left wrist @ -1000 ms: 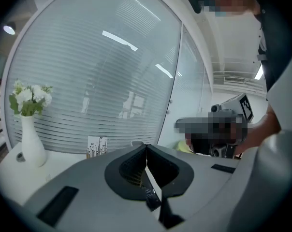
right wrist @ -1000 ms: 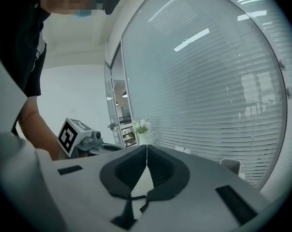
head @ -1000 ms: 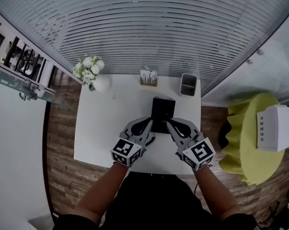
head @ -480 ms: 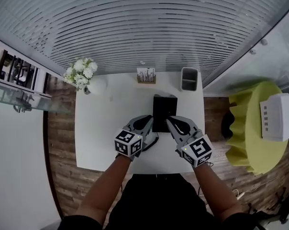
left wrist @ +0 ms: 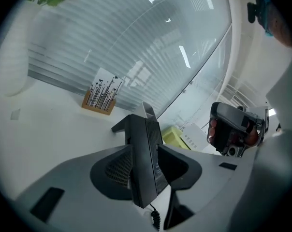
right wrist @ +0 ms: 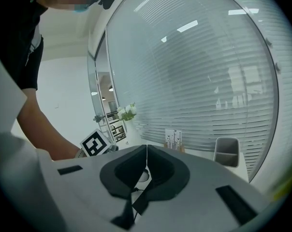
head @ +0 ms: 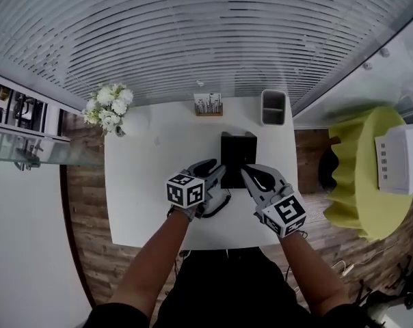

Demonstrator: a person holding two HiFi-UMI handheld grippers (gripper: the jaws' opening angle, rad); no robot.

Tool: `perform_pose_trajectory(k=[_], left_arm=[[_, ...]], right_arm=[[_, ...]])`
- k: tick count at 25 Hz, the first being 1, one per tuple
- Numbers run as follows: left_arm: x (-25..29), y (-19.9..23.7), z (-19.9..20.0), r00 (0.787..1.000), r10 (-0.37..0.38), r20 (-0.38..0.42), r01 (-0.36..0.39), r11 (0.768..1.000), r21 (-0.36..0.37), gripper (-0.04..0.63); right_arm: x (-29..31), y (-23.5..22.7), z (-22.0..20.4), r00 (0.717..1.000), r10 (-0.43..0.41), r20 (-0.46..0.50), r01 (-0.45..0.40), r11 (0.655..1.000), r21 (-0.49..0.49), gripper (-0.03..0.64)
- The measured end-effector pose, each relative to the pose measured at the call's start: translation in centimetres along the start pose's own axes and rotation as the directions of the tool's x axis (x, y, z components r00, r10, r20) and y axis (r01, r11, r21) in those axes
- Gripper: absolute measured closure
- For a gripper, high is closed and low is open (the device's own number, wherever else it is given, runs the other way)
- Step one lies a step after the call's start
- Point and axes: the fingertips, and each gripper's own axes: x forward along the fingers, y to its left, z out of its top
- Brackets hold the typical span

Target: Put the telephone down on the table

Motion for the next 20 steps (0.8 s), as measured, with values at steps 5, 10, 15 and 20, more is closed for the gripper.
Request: perform_pose_trajectory(k=[5, 10, 15, 20], left_arm=[[1.1, 1.1, -1.2, 0.998, -0.049, -0.031, 0.046, 0.995, -0.083, 0.431], [2.0, 1.5, -1.5, 0.995, -0.088, -0.044, 0.082, 0.989, -0.124, 0.43], [2.7, 1.5, -1.3, 0.985, -0.167, -0.042, 0.156, 0.97, -0.189, 0.428], [3.3, 1.3, -1.7, 0.968, -0.244, -0.062, 0.226, 0.949, -0.22, 0.428]], right_arm=[[0.1, -0.4, -0.6, 1.0, -0.021, -0.011, 0.021, 1.0, 0.01, 0.594], [0.2, -0.6, -1.6, 0.999, -0.026, -0.026, 0.027, 0.999, 0.026, 0.594], [0.3, -0.8, -1.8, 0.999, -0.021, -0.027, 0.022, 0.999, 0.04, 0.594], [0.1, -1.3, -2.4, 0.999, -0.024, -0.032, 0.026, 0.998, 0.052, 0.594]])
